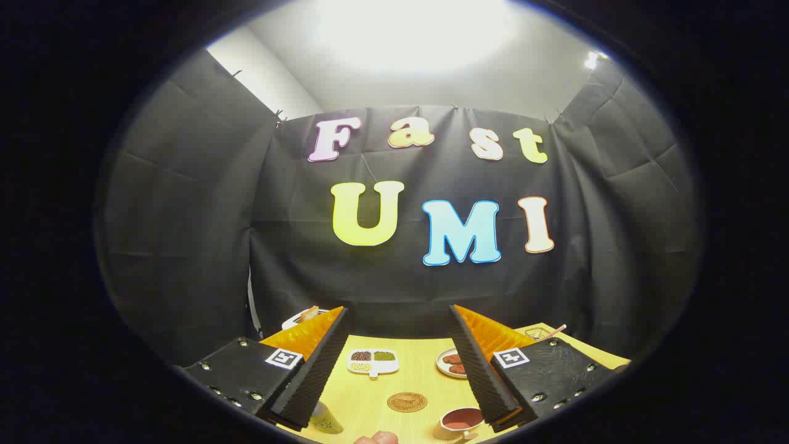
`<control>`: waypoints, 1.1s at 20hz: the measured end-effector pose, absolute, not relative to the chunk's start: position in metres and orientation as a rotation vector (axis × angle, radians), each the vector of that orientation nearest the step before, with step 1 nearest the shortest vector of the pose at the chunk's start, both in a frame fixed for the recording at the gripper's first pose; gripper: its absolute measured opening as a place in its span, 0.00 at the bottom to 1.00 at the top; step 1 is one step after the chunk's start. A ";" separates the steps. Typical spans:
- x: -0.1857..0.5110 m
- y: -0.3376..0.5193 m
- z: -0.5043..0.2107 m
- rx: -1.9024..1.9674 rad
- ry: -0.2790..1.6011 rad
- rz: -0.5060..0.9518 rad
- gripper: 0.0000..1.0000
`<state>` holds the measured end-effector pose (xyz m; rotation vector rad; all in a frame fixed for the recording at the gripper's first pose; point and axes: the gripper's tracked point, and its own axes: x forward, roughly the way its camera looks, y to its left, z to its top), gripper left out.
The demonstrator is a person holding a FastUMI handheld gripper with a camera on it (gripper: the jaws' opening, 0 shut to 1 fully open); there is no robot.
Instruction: Take the bottle from table, then pour the juice into the cup, finally place the bottle on the coaster
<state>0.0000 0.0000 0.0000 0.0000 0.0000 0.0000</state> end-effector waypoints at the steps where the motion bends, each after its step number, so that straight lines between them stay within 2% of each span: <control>1: 0.000 0.000 -0.002 0.000 0.002 -0.002 0.97; 12: -0.004 0.013 -0.018 0.001 0.033 0.014 0.97; 22: -0.001 0.008 -0.025 -0.037 -0.004 -0.028 0.97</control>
